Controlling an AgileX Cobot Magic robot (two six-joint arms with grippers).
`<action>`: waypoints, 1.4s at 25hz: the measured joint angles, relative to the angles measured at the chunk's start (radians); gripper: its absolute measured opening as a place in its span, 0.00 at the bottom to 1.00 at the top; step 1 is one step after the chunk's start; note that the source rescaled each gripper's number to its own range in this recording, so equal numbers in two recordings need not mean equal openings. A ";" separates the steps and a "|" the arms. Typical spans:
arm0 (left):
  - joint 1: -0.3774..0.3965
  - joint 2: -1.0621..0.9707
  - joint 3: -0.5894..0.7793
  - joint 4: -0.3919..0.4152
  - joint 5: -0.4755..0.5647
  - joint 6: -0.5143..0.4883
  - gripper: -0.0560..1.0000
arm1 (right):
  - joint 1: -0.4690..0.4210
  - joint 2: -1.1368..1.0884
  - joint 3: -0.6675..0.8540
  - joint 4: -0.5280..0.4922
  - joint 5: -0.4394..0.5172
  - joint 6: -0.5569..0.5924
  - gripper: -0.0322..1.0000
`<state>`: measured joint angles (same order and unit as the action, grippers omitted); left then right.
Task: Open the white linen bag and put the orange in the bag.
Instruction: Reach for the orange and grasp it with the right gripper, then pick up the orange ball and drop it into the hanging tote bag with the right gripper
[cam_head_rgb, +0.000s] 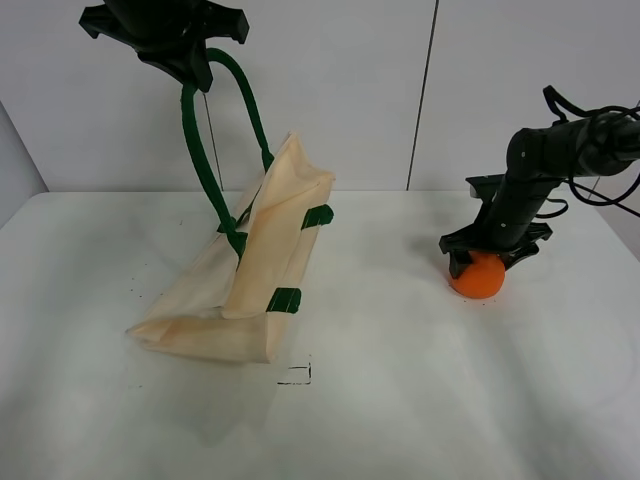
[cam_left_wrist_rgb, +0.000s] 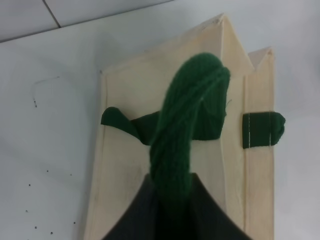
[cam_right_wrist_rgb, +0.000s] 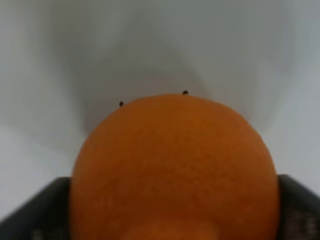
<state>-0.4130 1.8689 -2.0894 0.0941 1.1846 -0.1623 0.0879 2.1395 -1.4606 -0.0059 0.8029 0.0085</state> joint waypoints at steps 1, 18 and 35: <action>0.000 0.000 0.000 0.000 0.000 0.000 0.06 | 0.000 0.000 0.000 0.000 0.001 0.000 0.63; 0.000 -0.002 0.000 0.000 0.000 0.000 0.06 | 0.000 -0.154 -0.300 0.182 0.302 -0.114 0.06; 0.000 -0.026 0.000 0.000 0.000 0.001 0.06 | 0.287 -0.133 -0.439 0.617 0.285 -0.189 0.06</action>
<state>-0.4130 1.8425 -2.0894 0.0941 1.1846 -0.1613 0.3753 2.0065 -1.8994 0.6115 1.0881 -0.1803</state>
